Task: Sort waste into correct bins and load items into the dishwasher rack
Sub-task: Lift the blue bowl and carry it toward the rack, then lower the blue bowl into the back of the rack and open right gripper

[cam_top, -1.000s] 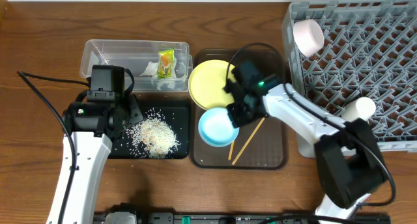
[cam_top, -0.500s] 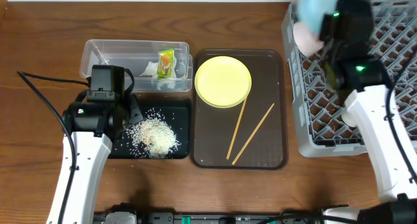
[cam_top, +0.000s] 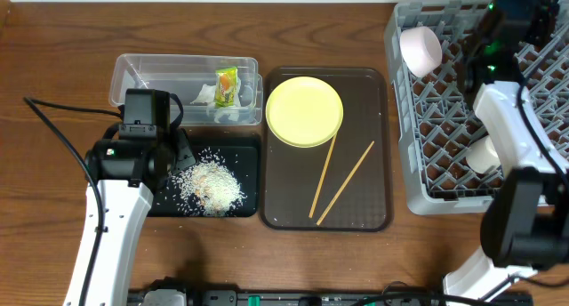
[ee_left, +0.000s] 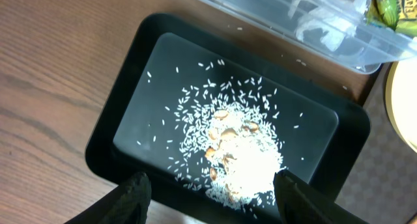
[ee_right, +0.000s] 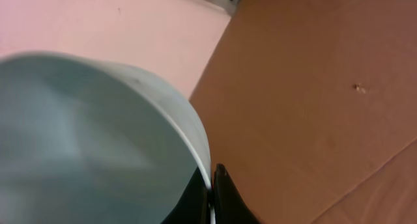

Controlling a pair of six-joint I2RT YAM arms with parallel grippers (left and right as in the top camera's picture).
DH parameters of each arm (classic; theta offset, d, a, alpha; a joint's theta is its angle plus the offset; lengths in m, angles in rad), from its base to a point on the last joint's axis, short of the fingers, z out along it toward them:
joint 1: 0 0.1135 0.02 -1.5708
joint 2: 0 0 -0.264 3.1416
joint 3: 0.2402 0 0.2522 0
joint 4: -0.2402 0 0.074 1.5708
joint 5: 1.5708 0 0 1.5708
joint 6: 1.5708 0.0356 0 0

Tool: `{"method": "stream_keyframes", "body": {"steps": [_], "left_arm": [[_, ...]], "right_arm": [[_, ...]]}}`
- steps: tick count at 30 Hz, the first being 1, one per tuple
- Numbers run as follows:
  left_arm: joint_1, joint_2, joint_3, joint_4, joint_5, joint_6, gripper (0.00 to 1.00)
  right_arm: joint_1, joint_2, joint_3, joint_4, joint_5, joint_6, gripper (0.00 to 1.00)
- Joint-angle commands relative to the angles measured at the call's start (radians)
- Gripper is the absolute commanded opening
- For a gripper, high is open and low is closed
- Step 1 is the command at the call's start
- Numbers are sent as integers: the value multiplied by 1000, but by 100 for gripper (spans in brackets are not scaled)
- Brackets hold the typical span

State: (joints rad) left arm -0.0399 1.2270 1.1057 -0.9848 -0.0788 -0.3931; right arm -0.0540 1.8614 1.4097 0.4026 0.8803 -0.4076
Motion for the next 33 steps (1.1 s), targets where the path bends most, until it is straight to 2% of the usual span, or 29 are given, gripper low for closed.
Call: {"method": "stream_keyframes", "body": {"steps": [1, 10, 23, 27, 30, 33], "left_arm": [[4, 0, 3, -2, -11, -9, 64], [4, 0, 3, 2, -11, -10, 64], [4, 0, 3, 2, -11, -10, 64], [4, 0, 3, 1, -11, -9, 64], [4, 0, 3, 0, -11, -9, 64], [4, 0, 3, 0, -11, -9, 64]], "right_arm": [[-6, 87, 1, 51, 13, -161, 1], [-2, 248, 1, 107, -39, -196, 1], [21, 268, 1, 40, -32, -190, 1], [63, 265, 1, -68, 15, -120, 1], [92, 243, 1, -158, 47, 17, 12], [97, 185, 1, -278, -33, 119, 14]]}}
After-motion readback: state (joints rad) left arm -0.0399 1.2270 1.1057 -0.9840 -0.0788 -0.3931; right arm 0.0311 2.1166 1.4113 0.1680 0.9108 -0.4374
